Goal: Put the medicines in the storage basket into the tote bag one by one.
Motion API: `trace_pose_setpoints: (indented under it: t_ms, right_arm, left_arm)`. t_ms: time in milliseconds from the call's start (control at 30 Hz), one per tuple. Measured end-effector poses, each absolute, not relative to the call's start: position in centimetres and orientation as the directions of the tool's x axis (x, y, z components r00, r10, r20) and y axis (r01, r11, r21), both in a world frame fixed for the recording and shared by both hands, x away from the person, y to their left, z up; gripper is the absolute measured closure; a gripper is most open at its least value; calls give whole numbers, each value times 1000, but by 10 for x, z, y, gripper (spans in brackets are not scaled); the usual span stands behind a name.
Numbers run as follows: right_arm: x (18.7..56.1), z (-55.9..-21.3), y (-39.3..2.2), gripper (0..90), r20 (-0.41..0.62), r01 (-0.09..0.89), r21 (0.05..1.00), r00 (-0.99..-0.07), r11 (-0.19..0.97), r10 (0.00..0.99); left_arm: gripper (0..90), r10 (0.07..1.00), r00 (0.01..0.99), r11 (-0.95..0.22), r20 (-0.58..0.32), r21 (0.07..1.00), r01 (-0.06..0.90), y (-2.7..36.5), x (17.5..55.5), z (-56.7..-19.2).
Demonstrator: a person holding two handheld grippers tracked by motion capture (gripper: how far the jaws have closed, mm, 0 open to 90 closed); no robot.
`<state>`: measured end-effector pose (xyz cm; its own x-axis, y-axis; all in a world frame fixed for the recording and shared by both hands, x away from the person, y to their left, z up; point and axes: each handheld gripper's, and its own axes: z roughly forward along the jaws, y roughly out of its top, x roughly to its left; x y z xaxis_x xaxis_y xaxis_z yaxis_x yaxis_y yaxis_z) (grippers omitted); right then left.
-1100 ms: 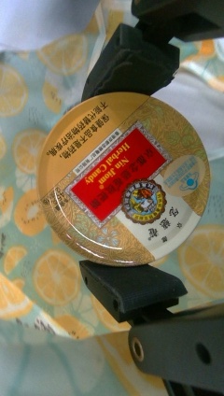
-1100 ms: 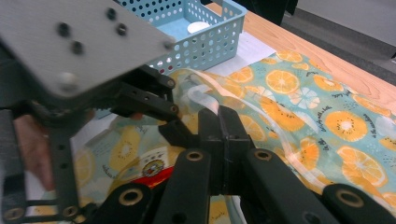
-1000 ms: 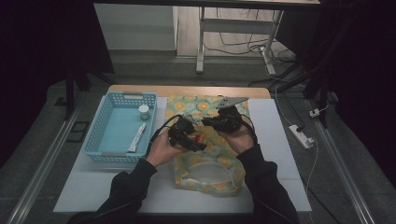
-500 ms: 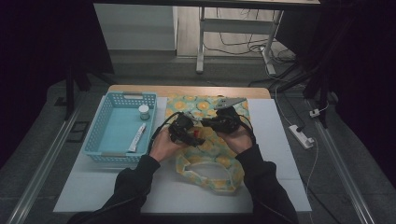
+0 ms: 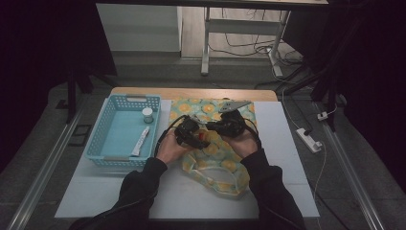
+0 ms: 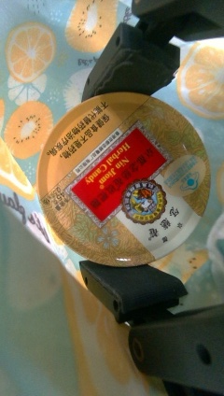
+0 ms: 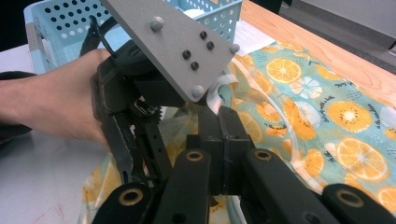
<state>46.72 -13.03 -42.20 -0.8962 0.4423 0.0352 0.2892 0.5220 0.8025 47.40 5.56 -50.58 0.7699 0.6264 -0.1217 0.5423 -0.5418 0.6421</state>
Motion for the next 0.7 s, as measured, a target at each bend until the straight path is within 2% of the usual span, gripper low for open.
trace_pose_setpoints:
  t_ms: [300, 700]
  right_arm:
    - [468, -422, -132, 900, 36, 291, 804, -895, 518, 445]
    - [468, -421, -133, 900, 38, 290, 809, -894, 511, 447]
  left_arm:
    - [116, 637, 756, -506, -151, 658, 558, 57, 474, -503]
    - [35, 605, 774, -502, -188, 664, 554, 68, 459, -486]
